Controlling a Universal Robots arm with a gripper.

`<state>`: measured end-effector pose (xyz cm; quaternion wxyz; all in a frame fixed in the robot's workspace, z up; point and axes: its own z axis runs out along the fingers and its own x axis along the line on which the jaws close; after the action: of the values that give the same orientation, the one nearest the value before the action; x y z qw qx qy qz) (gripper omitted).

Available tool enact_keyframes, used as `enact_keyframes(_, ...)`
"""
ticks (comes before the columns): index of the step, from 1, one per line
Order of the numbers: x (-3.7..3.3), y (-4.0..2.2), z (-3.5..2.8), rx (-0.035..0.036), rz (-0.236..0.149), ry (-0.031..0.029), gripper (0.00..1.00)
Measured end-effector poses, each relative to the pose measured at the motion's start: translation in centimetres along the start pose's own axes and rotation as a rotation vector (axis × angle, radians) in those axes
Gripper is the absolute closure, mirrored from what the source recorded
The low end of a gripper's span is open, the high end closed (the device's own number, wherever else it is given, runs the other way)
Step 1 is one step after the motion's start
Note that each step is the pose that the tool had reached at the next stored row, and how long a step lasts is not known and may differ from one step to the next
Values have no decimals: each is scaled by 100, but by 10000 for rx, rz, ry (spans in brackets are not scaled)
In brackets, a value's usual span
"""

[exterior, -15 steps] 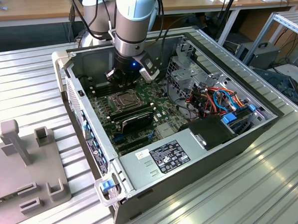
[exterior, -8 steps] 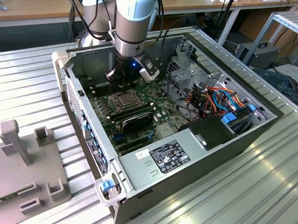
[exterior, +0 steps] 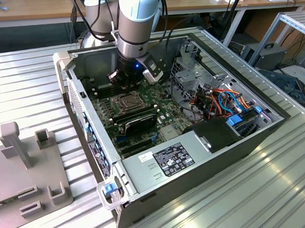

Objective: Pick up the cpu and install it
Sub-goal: 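Install the first cpu locking lever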

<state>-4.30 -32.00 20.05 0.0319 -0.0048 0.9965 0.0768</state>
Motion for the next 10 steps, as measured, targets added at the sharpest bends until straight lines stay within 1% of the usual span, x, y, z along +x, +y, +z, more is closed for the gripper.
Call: enact_keyframes(10, 0, 15, 3, 1, 0, -1, 89)
